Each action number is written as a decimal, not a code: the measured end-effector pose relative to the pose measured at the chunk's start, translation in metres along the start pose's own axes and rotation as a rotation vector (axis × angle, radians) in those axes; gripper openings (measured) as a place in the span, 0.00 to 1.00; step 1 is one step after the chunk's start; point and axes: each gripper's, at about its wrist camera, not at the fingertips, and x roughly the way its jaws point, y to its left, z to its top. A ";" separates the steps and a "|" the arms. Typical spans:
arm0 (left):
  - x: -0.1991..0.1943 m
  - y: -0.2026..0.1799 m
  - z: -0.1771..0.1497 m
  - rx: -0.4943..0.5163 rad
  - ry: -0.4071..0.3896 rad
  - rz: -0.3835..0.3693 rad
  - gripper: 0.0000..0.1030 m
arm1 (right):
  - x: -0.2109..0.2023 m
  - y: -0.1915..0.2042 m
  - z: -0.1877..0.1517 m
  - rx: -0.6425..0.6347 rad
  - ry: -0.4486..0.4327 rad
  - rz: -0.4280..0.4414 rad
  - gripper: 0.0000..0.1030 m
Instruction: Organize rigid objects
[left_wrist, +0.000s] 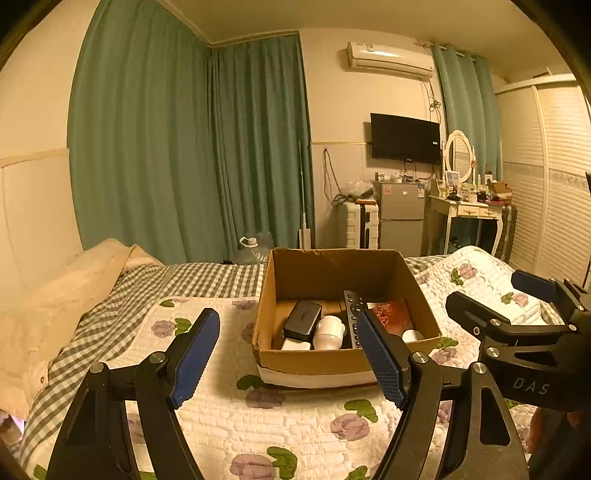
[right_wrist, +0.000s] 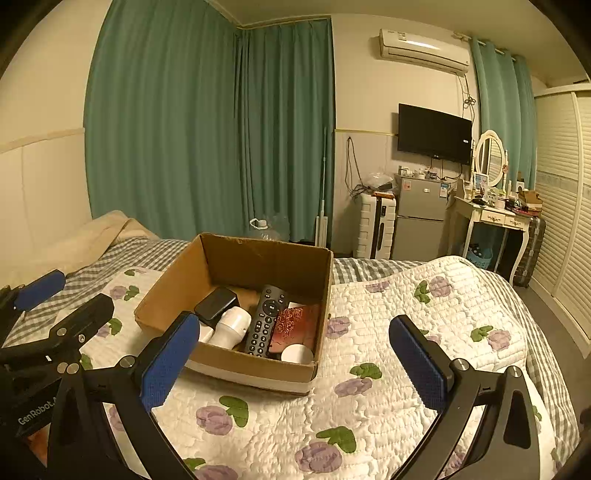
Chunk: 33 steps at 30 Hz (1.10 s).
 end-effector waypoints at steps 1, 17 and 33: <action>0.000 0.001 0.000 -0.002 0.003 0.002 0.77 | 0.000 -0.001 -0.001 0.002 0.003 0.000 1.00; 0.000 0.006 -0.004 -0.025 0.027 -0.007 0.77 | 0.005 -0.002 0.000 0.021 0.018 -0.011 1.00; -0.001 0.004 -0.004 -0.038 0.036 -0.002 0.77 | 0.006 -0.002 -0.002 0.024 0.022 -0.020 1.00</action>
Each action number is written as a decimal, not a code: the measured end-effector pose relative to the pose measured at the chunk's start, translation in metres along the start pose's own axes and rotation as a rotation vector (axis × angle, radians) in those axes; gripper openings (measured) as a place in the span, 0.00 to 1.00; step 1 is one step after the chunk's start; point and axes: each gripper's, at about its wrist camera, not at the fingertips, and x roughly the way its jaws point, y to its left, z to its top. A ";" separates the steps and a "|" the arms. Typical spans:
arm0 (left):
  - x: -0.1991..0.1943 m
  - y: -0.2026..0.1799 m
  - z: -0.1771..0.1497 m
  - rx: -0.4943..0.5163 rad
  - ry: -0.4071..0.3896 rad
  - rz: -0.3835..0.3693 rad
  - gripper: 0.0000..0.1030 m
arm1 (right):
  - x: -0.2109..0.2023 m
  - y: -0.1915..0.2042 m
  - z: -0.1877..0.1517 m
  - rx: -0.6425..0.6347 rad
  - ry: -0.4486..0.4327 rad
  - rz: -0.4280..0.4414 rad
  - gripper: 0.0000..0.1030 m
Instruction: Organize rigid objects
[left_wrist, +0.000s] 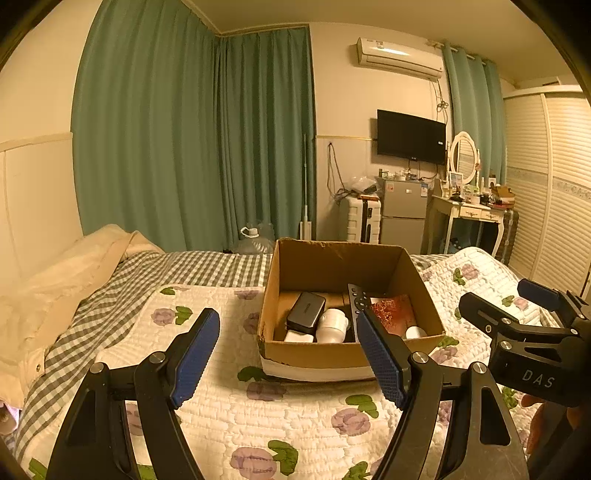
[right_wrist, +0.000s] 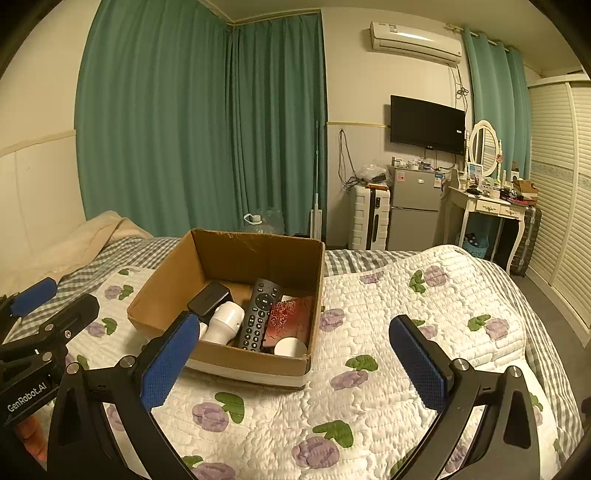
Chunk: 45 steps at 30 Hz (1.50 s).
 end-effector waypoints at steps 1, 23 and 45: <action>0.000 0.000 0.000 -0.001 0.001 -0.001 0.77 | 0.000 0.000 0.000 0.000 0.000 0.000 1.00; 0.000 -0.001 -0.001 -0.013 0.013 -0.011 0.77 | 0.001 0.002 -0.002 -0.007 0.011 -0.006 1.00; 0.000 -0.002 -0.002 -0.012 0.014 -0.006 0.77 | 0.004 0.005 -0.007 -0.011 0.027 -0.007 1.00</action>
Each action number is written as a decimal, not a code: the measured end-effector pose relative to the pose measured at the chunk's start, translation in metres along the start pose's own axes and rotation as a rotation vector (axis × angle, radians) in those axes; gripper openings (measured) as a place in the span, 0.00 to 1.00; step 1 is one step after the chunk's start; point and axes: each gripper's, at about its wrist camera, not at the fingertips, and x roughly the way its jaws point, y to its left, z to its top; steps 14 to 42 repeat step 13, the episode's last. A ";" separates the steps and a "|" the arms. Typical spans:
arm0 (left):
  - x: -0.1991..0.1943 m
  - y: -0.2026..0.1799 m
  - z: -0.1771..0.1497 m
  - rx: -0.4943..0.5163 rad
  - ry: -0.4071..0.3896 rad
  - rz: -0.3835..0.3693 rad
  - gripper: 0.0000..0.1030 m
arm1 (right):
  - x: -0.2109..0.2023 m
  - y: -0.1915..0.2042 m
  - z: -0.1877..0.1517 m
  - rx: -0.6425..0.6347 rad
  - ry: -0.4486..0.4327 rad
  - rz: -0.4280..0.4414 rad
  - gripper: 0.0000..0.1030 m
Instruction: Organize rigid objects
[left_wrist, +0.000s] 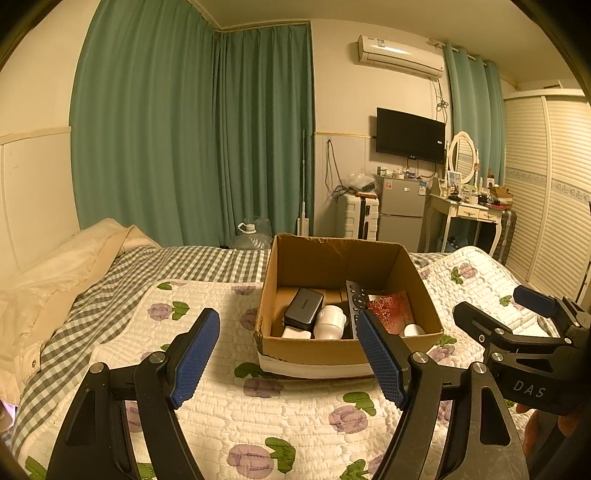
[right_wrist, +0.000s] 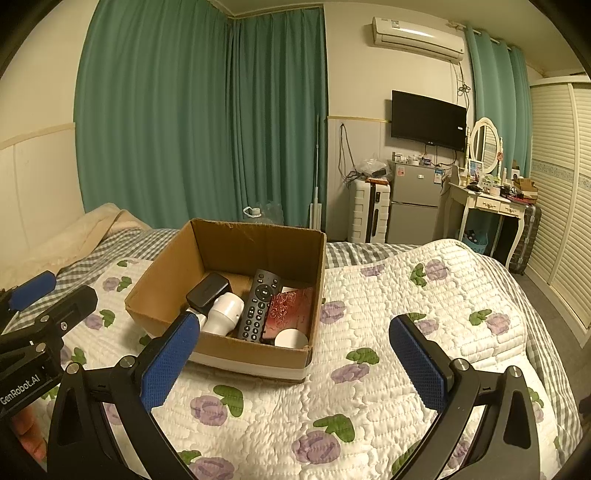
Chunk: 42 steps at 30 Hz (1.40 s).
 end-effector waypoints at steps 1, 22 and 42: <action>0.000 0.000 0.000 0.000 0.002 -0.002 0.77 | 0.000 0.000 0.000 -0.001 0.002 -0.001 1.00; -0.002 -0.001 0.001 0.006 0.000 -0.002 0.77 | 0.005 -0.004 0.002 0.019 0.012 -0.008 1.00; -0.002 -0.001 0.001 0.006 0.000 -0.002 0.77 | 0.005 -0.004 0.002 0.019 0.012 -0.008 1.00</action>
